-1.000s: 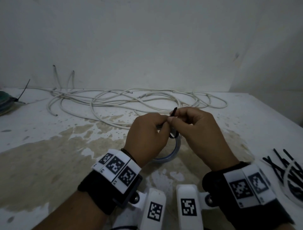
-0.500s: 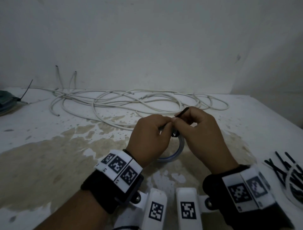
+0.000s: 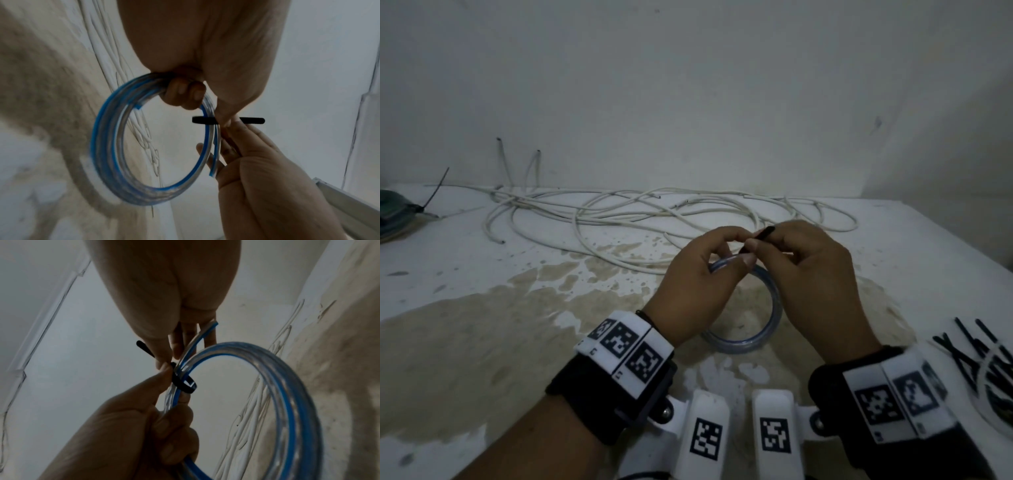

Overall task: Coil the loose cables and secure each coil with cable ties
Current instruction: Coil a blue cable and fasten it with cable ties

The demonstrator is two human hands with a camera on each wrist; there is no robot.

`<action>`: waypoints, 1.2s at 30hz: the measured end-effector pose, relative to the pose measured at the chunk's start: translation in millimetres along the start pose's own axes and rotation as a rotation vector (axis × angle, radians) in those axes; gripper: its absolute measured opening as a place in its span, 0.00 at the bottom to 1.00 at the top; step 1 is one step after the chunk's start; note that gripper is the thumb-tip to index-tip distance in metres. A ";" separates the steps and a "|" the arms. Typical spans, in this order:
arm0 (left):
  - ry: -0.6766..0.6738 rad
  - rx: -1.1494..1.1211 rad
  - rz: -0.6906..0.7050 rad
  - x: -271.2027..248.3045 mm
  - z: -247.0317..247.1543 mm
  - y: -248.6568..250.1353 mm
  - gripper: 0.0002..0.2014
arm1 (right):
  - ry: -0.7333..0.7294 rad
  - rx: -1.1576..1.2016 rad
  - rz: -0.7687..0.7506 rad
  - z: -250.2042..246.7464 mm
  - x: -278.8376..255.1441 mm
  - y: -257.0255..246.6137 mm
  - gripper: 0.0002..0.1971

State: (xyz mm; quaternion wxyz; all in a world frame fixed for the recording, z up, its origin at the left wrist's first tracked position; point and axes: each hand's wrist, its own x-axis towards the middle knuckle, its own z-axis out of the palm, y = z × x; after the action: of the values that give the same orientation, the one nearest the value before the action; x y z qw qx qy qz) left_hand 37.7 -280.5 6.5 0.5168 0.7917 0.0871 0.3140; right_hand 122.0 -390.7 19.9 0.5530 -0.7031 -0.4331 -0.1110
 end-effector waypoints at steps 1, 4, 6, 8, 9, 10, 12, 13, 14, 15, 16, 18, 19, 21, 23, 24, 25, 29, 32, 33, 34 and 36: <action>0.017 -0.013 0.004 0.4 0.0 -0.4 0.08 | -0.009 -0.034 -0.024 0.4 0.5 2.2 0.03; 0.045 -0.009 0.021 1.6 -1.4 -2.6 0.07 | -0.016 -0.092 -0.122 0.4 1.9 3.0 0.05; 0.048 0.021 0.011 2.2 -2.8 -4.4 0.05 | 0.053 -0.112 -0.215 -5.0 3.4 -2.5 0.04; 0.037 0.044 -0.020 1.9 -3.7 -5.5 0.05 | 0.150 -0.145 -0.295 -12.6 4.4 -6.9 0.02; 0.035 0.051 -0.025 2.1 -4.2 -5.7 0.05 | 0.176 -0.151 -0.308 -14.8 4.8 -7.9 0.02; 0.033 0.053 -0.025 2.5 -4.1 -5.8 0.05 | 0.176 -0.133 -0.288 -16.1 5.5 -7.4 0.02; 0.031 0.047 -0.038 1.7 -3.5 -6.0 0.06 | 0.100 -0.031 -0.158 -14.9 6.1 -5.9 0.03; 0.033 0.050 -0.045 1.2 -3.2 -6.8 0.07 | 0.055 0.029 -0.084 -12.6 6.5 -4.9 0.03; 0.034 0.056 -0.051 0.9 -3.3 -7.3 0.06 | 0.014 0.083 -0.028 -10.5 6.2 -3.5 0.04; 0.035 0.055 -0.057 0.9 -3.0 -7.7 0.05 | -0.029 0.120 0.009 -8.8 5.6 -2.1 0.06; 0.034 0.035 -0.066 0.9 -3.1 -7.4 0.04 | -0.075 0.123 0.029 -7.0 4.4 -0.3 0.08; 0.021 -0.020 -0.092 1.0 -2.3 -5.6 0.05 | -0.154 0.034 0.023 -4.5 2.7 2.6 0.10; 0.012 -0.051 -0.118 1.2 -1.5 -4.3 0.06 | -0.167 -0.012 0.004 -3.7 2.5 4.2 0.08; -0.018 -0.187 -0.208 0.8 -0.1 -0.2 0.06 | -0.133 -0.056 -0.040 -4.0 3.1 7.0 0.05; -0.060 -0.346 -0.304 0.3 -0.5 3.2 0.07 | -0.063 -0.124 -0.123 -4.5 4.8 9.3 0.04; -0.079 -0.388 -0.329 0.2 -1.3 4.8 0.06 | -0.034 -0.157 -0.158 -4.3 5.2 11.0 0.05; -0.092 -0.406 -0.346 0.1 -2.4 5.2 0.06 | -0.016 -0.173 -0.179 -3.7 5.2 12.8 0.06; -0.081 -0.186 -0.300 -0.1 -4.8 2.6 0.06 | -0.043 -0.168 -0.192 -0.2 4.1 16.1 0.07; -0.070 0.191 -0.162 -0.2 -6.1 -1.4 0.05 | -0.080 -0.137 -0.155 2.1 2.4 15.4 0.04; -0.068 0.202 -0.154 -0.3 -6.2 -2.1 0.05 | -0.082 -0.135 -0.144 2.7 2.0 15.1 0.05; -0.077 0.165 -0.162 -0.5 -5.9 -1.9 0.05 | -0.079 -0.135 -0.138 3.3 1.4 14.1 0.05; -0.115 0.050 -0.186 -1.0 -3.7 -0.4 0.05 | -0.078 -0.100 -0.110 3.3 0.7 12.8 0.08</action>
State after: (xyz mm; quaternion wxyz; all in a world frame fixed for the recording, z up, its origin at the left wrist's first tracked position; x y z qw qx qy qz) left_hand 34.8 -278.0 6.7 0.5279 0.8096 0.1380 0.2165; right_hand 130.7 -387.7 10.4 0.4929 -0.7088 -0.4861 -0.1353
